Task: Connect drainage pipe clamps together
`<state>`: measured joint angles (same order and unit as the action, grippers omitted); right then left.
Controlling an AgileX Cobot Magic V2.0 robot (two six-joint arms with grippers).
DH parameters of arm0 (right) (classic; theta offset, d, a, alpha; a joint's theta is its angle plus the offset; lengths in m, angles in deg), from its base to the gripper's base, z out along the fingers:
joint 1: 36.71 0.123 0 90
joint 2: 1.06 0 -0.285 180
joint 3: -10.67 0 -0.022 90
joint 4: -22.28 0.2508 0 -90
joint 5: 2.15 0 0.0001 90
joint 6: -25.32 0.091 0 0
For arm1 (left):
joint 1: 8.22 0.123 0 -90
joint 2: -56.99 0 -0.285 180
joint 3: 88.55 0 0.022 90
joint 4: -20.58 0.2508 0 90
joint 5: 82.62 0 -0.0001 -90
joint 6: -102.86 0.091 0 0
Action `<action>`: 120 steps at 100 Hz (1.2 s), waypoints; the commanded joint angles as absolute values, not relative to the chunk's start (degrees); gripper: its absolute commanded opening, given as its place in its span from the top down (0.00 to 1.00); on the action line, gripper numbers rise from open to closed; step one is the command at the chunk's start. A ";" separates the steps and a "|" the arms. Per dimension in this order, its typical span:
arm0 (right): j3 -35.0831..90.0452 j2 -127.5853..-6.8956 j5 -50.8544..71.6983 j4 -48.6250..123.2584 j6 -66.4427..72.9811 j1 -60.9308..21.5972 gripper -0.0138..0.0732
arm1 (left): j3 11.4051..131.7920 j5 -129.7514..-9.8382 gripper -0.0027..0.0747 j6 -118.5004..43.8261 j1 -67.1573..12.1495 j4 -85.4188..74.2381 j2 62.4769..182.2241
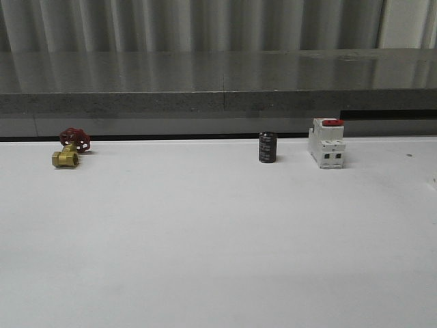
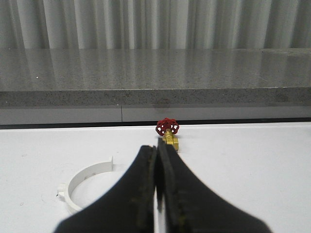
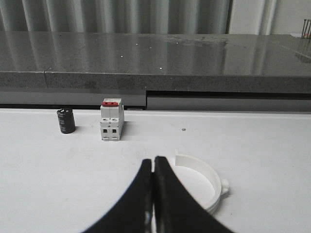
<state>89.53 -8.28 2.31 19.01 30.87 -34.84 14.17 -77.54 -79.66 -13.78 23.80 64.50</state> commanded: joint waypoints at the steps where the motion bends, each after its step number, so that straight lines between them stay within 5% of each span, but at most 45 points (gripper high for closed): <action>1: 88.51 -7.16 -2.81 19.10 30.57 -35.12 0.92 | 11.60 -82.27 0.99 -80.15 -13.64 23.67 62.95; 52: 88.51 -7.16 -2.81 19.10 30.57 -35.12 0.92 | 24.70 -73.56 0.99 -80.15 -13.64 21.73 67.09; 99: 88.51 -7.16 -2.81 19.10 30.57 -35.12 0.92 | 60.58 -31.25 0.99 -80.15 -13.64 21.73 99.03; 120: 88.51 -7.16 -2.81 19.10 30.57 -35.12 0.92 | 63.44 -27.54 0.99 -80.15 -13.64 21.70 108.72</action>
